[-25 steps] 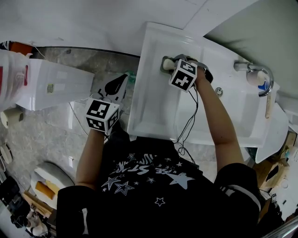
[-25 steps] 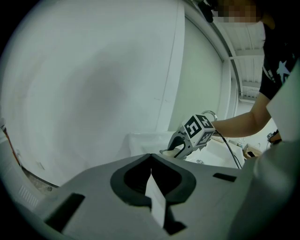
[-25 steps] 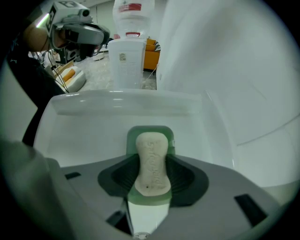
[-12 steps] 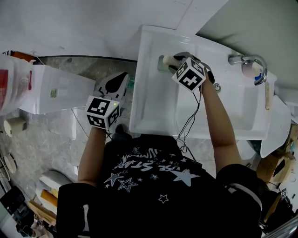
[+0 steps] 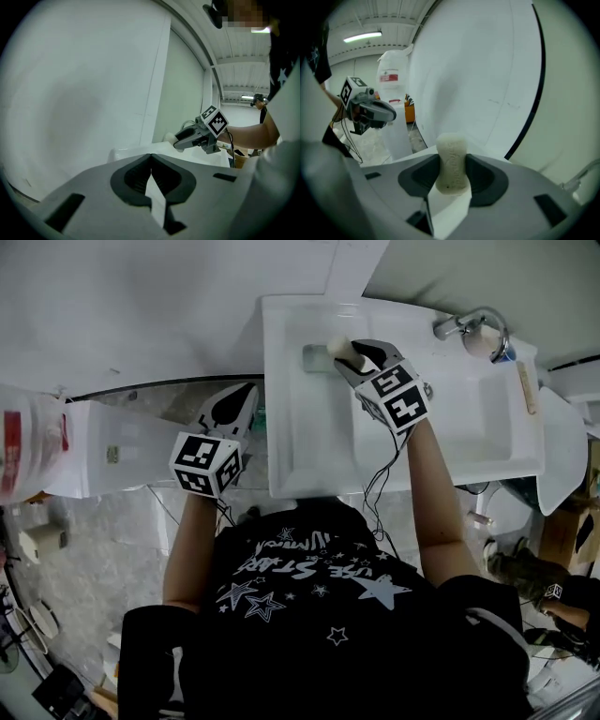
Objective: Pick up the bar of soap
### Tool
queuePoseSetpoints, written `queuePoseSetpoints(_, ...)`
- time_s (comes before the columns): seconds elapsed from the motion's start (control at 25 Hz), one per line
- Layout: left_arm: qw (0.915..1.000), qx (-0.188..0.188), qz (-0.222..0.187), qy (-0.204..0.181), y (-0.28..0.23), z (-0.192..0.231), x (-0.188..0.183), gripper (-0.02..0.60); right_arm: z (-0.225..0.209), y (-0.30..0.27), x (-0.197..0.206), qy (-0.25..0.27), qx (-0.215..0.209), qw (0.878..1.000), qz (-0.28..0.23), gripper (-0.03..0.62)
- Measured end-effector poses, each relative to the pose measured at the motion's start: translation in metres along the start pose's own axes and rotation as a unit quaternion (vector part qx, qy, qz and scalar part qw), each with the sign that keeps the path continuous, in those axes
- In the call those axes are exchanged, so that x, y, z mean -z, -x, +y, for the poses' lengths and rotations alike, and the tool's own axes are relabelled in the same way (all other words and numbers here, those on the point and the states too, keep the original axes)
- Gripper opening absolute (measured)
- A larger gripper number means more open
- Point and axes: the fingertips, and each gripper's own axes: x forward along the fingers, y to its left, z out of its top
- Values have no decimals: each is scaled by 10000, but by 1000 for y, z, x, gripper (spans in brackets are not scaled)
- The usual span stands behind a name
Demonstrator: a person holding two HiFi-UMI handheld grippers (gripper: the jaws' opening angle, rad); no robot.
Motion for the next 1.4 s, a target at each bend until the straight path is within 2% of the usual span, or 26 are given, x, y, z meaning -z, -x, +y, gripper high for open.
queuePoseSetpoints(0.2,9991,406,-32,-151,10,-12,-2,11,8,37,4,-903,531,9936,-429,183)
queuePoseSetpoints(0.44,9968,755,-73,-242,28,-20,2,10,24,70,16,-1757,1114,9749,-788,183)
queuePoseSetpoints(0.64,9944,1012,-70,-294,42,-25,11,10,47,90,23,-2245,1353,9587,-1101,183)
queuePoseSetpoints(0.84,9913,1266,-36,-353,62,-31,22,11,77,104,34,-2526,1622,9460,-1221,183)
queuePoseSetpoints(1.4,9803,1917,80,-476,134,-58,56,10,182,149,59,-2846,2157,9274,-1109,183)
